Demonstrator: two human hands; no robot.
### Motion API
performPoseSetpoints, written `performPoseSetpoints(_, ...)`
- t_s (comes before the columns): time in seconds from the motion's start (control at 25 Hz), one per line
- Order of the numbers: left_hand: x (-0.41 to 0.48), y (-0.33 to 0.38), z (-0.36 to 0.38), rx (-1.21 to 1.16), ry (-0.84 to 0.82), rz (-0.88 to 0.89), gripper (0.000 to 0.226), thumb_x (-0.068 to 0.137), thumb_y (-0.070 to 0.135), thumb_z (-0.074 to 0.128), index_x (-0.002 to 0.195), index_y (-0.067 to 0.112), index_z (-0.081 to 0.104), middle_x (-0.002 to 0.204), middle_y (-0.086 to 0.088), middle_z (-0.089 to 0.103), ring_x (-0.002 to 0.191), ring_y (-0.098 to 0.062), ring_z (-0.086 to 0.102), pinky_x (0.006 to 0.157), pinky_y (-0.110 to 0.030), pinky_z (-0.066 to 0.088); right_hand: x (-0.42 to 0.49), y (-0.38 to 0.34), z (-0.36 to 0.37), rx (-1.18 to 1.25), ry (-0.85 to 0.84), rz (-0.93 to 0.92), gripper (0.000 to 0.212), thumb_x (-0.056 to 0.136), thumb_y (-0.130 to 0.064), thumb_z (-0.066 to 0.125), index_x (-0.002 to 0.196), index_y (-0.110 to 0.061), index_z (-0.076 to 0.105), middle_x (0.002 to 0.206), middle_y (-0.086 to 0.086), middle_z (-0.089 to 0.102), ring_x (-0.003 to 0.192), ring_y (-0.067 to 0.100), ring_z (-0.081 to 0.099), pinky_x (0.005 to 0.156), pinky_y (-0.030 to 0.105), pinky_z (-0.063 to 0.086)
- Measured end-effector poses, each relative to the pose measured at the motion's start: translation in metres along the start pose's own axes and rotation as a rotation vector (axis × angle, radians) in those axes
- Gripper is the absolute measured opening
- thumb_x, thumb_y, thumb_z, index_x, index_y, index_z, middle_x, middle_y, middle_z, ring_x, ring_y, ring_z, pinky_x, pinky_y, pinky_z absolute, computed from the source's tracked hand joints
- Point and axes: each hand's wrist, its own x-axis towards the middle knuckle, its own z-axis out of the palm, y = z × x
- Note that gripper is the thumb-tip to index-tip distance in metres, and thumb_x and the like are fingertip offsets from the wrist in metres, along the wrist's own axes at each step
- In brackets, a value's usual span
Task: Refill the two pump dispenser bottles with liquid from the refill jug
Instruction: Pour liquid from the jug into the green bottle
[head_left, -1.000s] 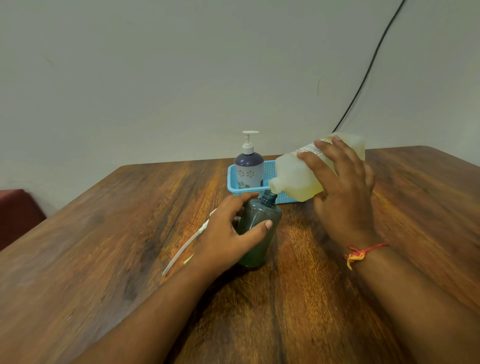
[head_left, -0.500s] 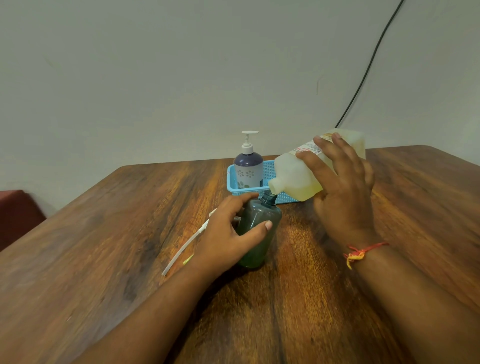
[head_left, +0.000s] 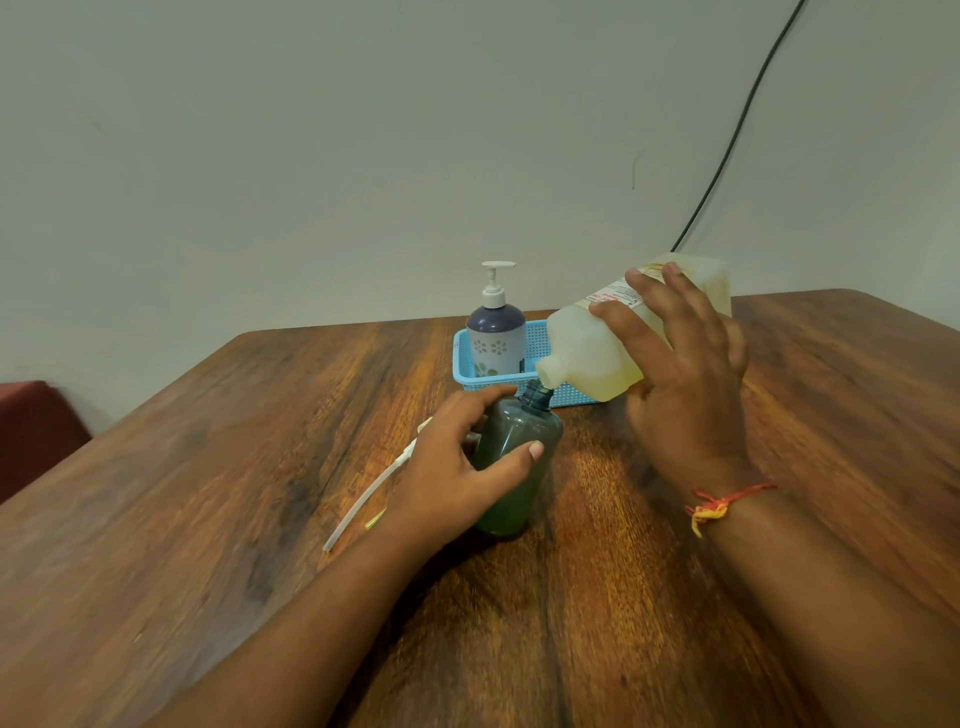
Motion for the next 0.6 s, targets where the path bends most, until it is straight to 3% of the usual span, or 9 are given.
performPoseSetpoints(0.6, -0.0013, 0.002, -0.0007, 0.004, -0.003, -0.003, 0.076, 0.071, 0.066, 0.058, 0.141, 0.037, 0.05, 0.125, 0.028, 0.052, 0.114, 0.008, 0.053, 0.085, -0.012, 0.046, 0.002, -0.0019, -0.0011, -0.02, 0.031, -0.024, 0.081, 0.069, 0.015, 0.064, 0.136, -0.029, 0.057, 0.157, 0.002, 0.042, 0.151, 0.026, 0.027, 0.11, 0.05, 0.023)
